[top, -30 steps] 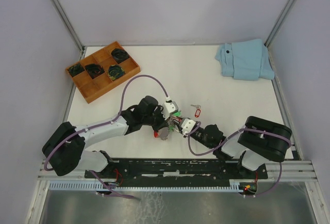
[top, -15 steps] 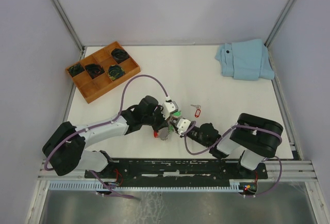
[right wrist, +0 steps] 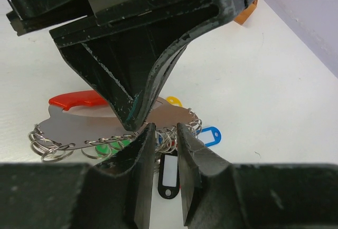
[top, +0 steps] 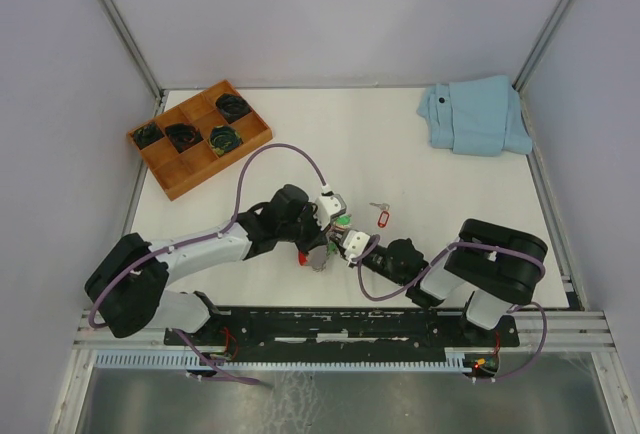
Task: Put the keys on the keyring
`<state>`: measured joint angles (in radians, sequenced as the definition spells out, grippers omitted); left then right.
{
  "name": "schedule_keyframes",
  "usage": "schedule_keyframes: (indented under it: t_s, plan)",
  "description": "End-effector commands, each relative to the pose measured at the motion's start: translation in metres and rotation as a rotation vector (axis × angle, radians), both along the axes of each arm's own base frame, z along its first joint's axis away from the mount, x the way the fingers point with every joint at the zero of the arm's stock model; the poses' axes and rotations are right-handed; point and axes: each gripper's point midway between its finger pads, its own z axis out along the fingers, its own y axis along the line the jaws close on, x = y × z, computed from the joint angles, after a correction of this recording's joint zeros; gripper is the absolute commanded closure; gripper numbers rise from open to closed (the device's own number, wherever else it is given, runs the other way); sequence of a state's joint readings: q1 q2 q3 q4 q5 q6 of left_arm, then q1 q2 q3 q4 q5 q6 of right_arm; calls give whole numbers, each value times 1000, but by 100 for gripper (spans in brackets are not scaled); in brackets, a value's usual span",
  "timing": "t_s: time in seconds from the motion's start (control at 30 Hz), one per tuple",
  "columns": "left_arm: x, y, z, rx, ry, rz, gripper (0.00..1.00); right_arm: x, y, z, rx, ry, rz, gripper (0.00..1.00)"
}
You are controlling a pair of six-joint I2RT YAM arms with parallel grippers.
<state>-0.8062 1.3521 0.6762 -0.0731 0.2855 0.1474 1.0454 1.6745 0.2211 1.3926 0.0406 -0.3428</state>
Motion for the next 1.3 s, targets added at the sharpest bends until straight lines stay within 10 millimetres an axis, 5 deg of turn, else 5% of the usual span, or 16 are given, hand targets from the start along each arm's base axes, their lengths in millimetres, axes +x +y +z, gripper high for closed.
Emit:
schedule_keyframes:
  t_s: [0.0, 0.77, 1.27]
  plan:
    - [18, -13, 24, -69, -46, 41, 97, -5, 6, 15, 64, -7, 33, 70]
    - [10, -20, 30, -112, -29, -5, 97, 4, 14, 6, 42, -5, 11, 72]
    - [5, -25, 40, -188, -24, -25, 97, 14, 14, -2, 25, 2, -43, 90]
